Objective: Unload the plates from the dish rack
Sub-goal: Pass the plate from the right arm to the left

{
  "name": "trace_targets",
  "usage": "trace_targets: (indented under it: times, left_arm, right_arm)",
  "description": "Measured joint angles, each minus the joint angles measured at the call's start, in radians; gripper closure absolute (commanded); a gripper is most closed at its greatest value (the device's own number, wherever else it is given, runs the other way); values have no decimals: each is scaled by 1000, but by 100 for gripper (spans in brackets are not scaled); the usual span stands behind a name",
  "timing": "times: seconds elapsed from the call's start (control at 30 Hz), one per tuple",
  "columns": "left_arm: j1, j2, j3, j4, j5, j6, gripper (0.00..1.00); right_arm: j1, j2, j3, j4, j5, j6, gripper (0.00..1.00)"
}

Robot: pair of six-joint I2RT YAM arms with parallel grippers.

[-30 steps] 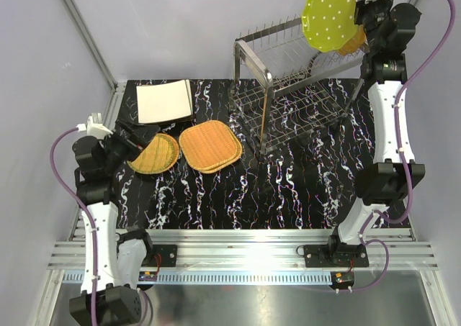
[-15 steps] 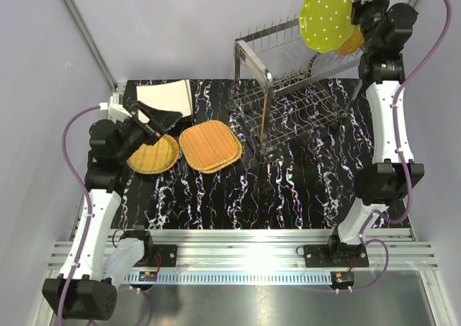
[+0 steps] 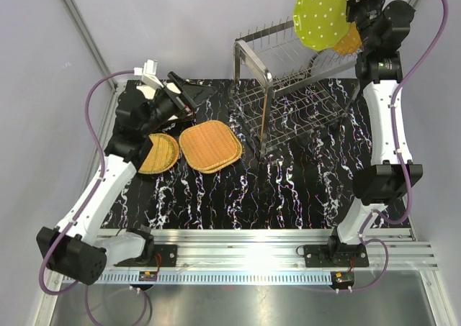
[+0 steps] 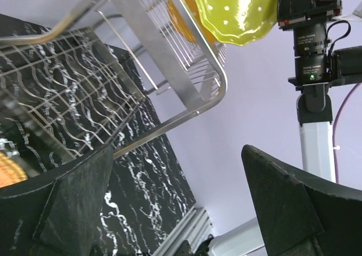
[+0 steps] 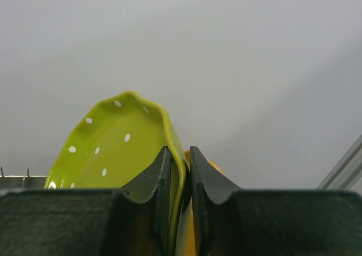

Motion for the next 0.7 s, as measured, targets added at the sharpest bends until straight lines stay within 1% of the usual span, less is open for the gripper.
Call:
trace_targets:
  times: [0.33,0.53,0.7]
  left_arm:
    - [-116,187,145,84,-14,-52,1]
    - [-151,282,253,129,-14,-80,1]
    - [-162,339,311,161,-15,-100,1]
  right_arm:
    - [41,0,0,-1,-11,-11,100]
    - [61,0,0,-1,-22,-18,100]
    - [84,-2,0,-1,-27,-22,100]
